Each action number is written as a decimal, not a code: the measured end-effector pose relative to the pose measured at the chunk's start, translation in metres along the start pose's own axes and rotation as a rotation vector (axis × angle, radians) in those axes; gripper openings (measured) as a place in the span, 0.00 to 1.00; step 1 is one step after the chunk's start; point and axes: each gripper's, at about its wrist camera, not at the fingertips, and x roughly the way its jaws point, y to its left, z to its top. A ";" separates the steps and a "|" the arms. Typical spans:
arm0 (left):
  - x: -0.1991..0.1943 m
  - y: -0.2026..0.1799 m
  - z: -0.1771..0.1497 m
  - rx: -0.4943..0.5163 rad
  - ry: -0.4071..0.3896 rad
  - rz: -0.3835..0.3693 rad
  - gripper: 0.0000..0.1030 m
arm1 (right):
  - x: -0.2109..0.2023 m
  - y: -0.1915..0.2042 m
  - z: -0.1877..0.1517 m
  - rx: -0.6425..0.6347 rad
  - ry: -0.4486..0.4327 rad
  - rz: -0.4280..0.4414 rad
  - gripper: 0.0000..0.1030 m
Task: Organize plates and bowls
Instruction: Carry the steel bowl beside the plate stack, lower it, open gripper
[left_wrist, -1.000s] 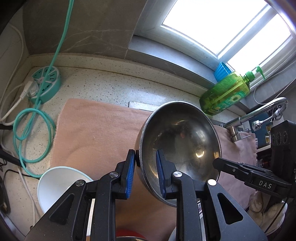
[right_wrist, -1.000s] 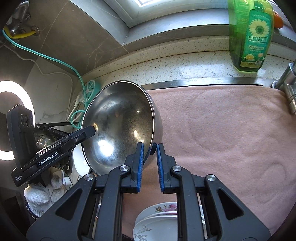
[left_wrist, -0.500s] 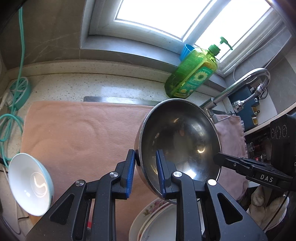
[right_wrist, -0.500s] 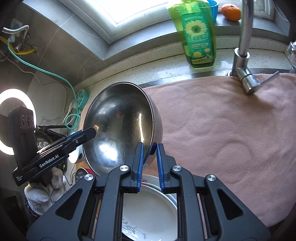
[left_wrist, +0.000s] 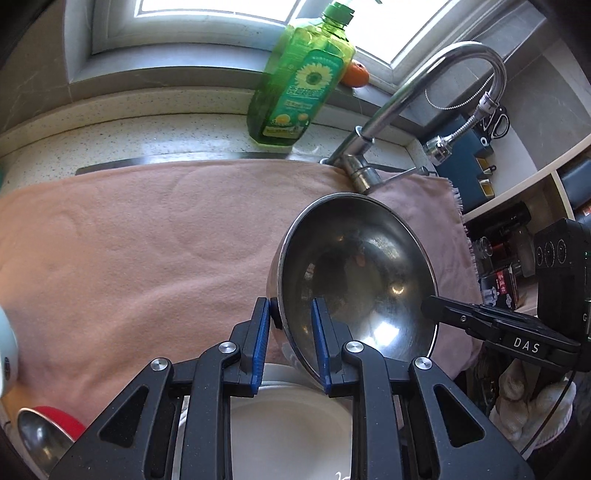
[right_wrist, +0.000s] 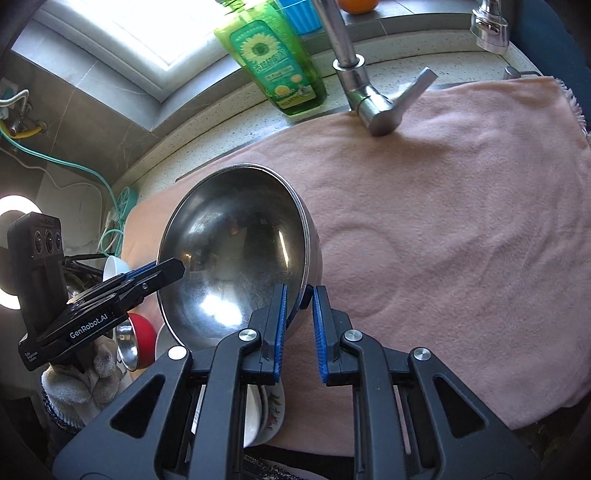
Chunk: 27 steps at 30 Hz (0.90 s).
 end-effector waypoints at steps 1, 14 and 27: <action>0.002 -0.005 -0.002 0.007 0.007 0.000 0.20 | 0.000 -0.004 -0.002 0.004 0.004 -0.003 0.14; 0.033 -0.040 -0.028 0.069 0.099 0.006 0.20 | 0.005 -0.048 -0.022 0.035 0.032 -0.043 0.14; 0.040 -0.046 -0.043 0.048 0.129 -0.021 0.20 | 0.008 -0.059 -0.029 0.033 0.041 -0.045 0.14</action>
